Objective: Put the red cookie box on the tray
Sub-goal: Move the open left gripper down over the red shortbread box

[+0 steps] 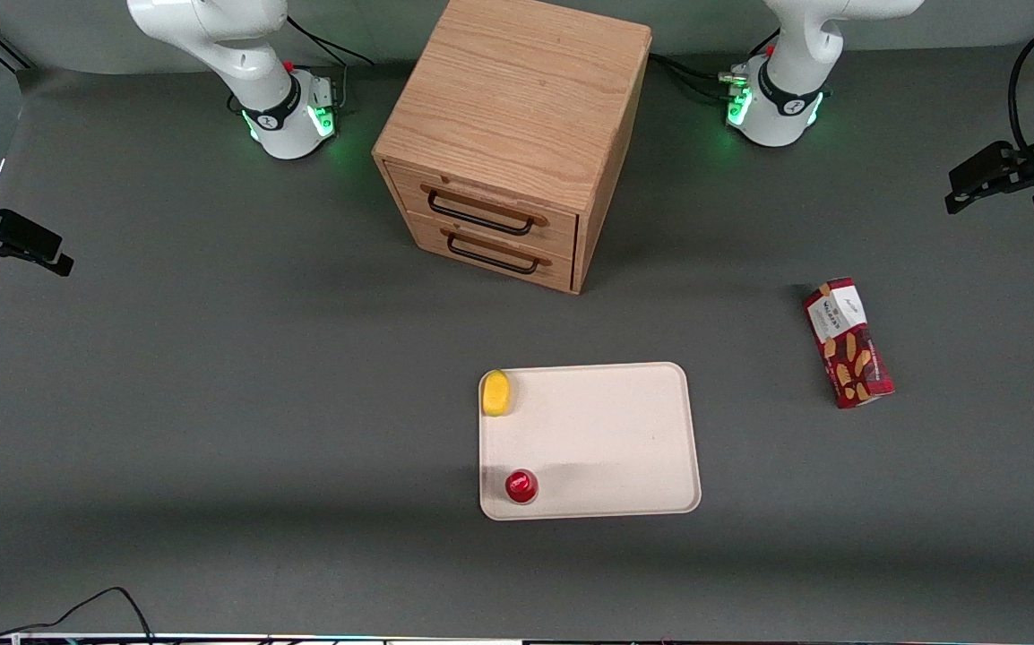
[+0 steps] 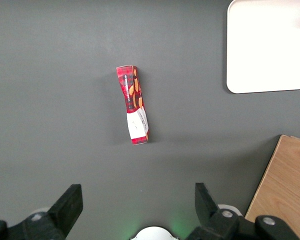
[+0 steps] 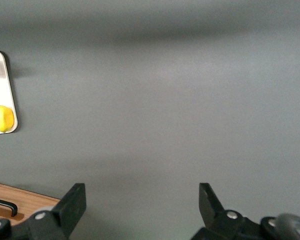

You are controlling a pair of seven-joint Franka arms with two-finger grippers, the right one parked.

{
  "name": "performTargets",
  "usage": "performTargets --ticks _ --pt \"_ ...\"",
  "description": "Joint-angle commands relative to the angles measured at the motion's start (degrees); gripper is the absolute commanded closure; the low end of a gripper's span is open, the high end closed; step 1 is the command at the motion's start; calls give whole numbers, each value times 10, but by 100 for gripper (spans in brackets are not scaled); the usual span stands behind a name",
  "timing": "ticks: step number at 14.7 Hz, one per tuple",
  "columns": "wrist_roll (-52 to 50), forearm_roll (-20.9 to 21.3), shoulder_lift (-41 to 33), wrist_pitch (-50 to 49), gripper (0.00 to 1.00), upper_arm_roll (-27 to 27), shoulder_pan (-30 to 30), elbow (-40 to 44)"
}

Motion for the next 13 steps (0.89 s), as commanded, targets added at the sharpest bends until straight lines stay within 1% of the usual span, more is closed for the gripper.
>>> performTargets --ticks 1,5,6,7,8,10,12,13 --pt "-1 5 22 -15 0 -10 9 23" --pt "4 5 30 -16 0 -8 7 21" --pt "6 5 38 -15 0 -6 8 14" --pt "4 5 40 0 0 -5 8 -10" --pt "2 5 40 34 0 2 9 -49" --pt "5 4 32 118 0 20 7 -152" --pt "5 3 38 211 0 22 9 -217" --pt "5 3 43 267 0 34 10 -251"
